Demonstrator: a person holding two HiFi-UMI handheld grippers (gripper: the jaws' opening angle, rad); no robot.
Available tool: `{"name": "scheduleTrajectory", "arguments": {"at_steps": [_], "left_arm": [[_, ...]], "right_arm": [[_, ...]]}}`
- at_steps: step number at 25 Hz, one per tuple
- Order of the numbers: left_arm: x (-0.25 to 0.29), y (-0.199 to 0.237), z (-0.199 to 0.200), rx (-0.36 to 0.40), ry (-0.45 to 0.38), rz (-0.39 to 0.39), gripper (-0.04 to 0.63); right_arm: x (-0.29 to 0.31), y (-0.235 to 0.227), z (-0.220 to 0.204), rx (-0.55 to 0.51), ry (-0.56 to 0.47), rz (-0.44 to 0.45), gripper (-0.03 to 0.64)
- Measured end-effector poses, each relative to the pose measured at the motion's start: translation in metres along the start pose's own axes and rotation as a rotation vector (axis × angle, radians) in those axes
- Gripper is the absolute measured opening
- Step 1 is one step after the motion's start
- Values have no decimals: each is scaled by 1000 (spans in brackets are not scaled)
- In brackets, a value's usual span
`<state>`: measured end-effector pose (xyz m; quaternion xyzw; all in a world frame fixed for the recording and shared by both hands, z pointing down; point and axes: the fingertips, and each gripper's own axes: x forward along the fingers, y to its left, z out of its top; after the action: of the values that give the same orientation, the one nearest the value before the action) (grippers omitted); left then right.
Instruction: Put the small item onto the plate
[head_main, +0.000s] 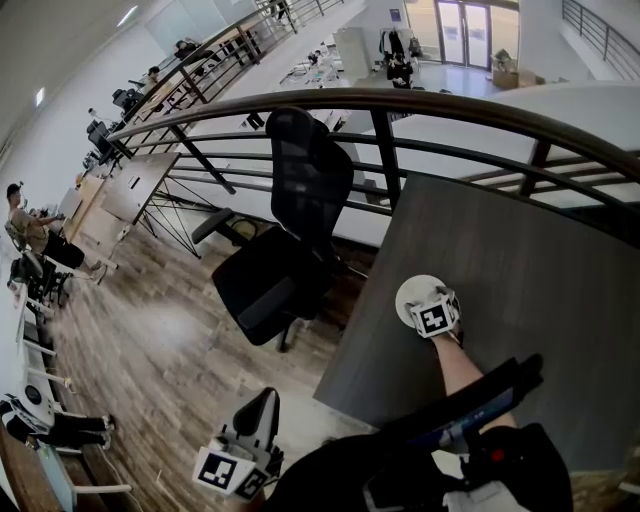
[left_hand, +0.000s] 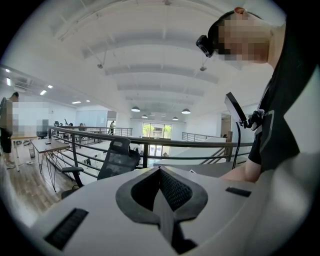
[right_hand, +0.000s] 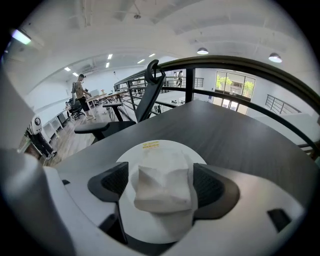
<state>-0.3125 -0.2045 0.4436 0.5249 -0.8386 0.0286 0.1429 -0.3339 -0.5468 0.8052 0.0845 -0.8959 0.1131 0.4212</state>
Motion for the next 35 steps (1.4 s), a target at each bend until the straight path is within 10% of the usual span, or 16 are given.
{"name": "scheduleTrajectory", "arguments": {"at_steps": [12,19,35], "left_arm": [[3,-11,-3,16,-29,-126,3],[-5,-21,4,12,-78,-281,3],[-50,-30,-3,-2,-145,-542,3]], "right_arm": [[-76,24,49,-5,-250,-31,385],[-166,65,64,54,-437,-43,190],[-328,166,51,86,-648,-126,29]]}}
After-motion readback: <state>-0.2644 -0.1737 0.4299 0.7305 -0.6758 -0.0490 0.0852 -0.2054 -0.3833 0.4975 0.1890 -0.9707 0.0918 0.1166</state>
